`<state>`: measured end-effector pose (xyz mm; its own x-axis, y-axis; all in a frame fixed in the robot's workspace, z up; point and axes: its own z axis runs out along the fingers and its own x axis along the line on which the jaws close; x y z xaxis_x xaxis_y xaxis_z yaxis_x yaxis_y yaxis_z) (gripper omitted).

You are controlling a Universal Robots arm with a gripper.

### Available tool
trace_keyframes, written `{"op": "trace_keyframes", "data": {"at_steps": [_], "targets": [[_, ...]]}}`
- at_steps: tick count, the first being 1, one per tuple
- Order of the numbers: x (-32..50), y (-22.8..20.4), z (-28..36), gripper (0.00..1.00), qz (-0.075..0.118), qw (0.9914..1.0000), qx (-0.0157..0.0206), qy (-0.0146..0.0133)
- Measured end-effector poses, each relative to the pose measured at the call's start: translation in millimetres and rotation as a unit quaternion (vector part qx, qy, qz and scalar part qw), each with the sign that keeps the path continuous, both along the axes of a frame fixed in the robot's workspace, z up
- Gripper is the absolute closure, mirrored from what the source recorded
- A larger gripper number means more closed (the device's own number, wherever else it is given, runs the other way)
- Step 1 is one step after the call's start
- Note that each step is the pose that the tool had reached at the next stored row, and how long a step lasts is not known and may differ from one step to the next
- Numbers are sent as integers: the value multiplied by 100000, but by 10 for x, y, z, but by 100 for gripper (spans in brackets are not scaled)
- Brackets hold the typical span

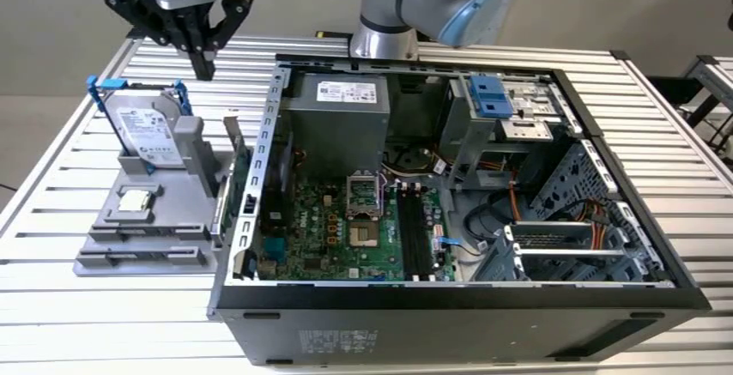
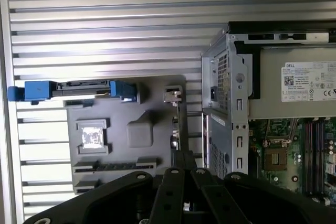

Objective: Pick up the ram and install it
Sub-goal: 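Reach for the ram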

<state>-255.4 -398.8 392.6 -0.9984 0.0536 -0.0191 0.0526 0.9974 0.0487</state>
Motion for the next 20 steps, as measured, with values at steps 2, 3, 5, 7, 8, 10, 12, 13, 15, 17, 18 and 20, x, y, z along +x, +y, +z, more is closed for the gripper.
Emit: {"op": "trace_keyframes", "data": {"at_steps": [2, 3, 5, 7, 8, 10, 12, 13, 15, 17, 18, 20], "targets": [[-40, 0, 0, 100, 105, 100000, -1, 1], [-60, 0, 0, 100, 159, 100000, 0, 1], [-99, 0, 0, 100, 263, 100000, 1, 1], [-139, 0, 0, 100, 368, 99999, 0, 2], [-161, 0, 0, 100, 426, 99999, -3, 2], [-201, 0, 0, 100, 535, 99999, 1, 2], [-240, 0, 0, 100, 645, 99998, 1, -1], [-259, 0, 0, 100, 694, 99998, 1, 0], [-298, 0, 0, 100, 799, 99997, 1, 0], [-337, 0, 0, 100, 901, 99996, -1, 2], [-356, 0, 0, 100, 956, 99995, -2, 4], [-394, 0, 0, 100, 1057, 99994, 0, 2]]}}
